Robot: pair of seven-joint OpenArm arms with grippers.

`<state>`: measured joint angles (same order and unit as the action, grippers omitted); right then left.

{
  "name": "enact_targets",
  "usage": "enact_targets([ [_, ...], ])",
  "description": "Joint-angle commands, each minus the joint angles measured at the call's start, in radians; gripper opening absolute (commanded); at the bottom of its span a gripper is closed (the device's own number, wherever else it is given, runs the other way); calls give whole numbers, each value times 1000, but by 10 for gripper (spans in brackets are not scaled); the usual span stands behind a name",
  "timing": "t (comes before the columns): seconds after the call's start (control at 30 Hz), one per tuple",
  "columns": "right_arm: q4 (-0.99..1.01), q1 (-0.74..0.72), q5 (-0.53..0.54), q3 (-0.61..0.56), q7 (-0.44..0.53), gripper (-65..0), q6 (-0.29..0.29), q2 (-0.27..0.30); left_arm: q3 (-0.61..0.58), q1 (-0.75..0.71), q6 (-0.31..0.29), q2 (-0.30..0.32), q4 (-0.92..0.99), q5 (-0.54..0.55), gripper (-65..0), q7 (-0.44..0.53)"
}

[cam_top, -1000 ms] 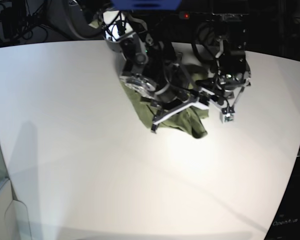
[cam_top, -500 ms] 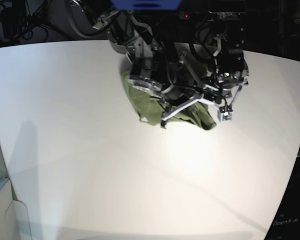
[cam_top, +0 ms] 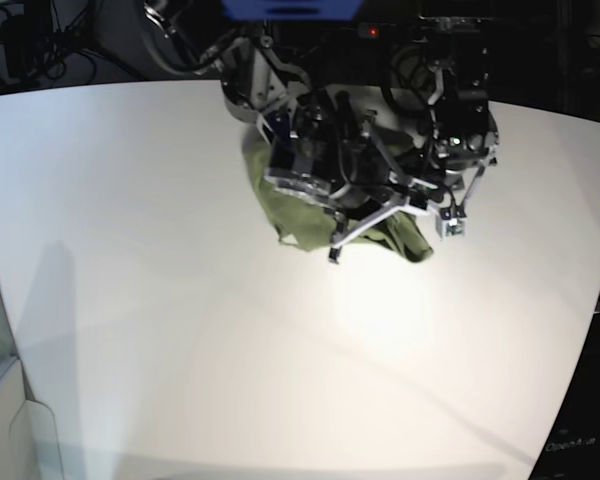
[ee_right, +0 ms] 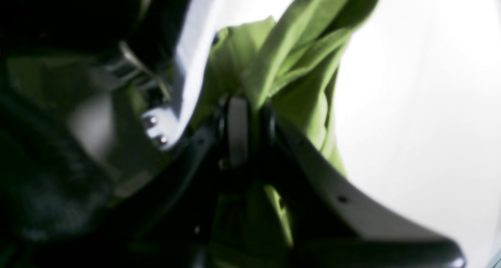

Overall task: Fold the T-shirt properly
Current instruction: 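Press the folded end down with the right gripper and release it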

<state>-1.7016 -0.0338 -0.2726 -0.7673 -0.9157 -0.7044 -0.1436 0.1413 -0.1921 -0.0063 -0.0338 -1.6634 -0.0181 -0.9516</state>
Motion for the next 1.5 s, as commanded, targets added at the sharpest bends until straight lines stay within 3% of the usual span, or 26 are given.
enact_targets([
  [0.0, -18, -22, 17, -4, 24, -649, 6, -13, 1, -19, 1, -5, 6, 4, -641, -66],
  [0.33, 45, -54, 17, -5, 25, -631, 6, -13, 1, -20, 2, -4, 6, 4, -641, -66],
  [0.57, 38, -51, 17, -4, 14, -316, 6, -13, 1, -17, 2, -4, 4, 4, -641, -66],
  [0.63, 34, -50, 19, -7, 14, -268, 6, -13, 1, -17, 2, -4, -5, 4, -641, -66],
  [0.73, -5, -41, 19, -7, 14, -250, 6, -13, 1, -22, 2, -4, -44, -4, -641, -68],
  [0.9, -170, 13, 19, -7, -32, -251, 6, -13, 2, -36, 2, 27, -90, 5, -641, -100],
  [1.23, -196, 15, 12, -2, -105, -263, 6, 6, 67, -53, -16, 50, -165, 5, -641, -126],
  [1.33, -196, 13, 12, 36, -105, -354, 6, 22, 108, -70, -105, 65, -183, 4, -641, -126],
  [1.47, -194, 15, 12, 150, -105, -627, 6, 22, 156, -71, -194, 70, -180, 2, -641, -160],
])
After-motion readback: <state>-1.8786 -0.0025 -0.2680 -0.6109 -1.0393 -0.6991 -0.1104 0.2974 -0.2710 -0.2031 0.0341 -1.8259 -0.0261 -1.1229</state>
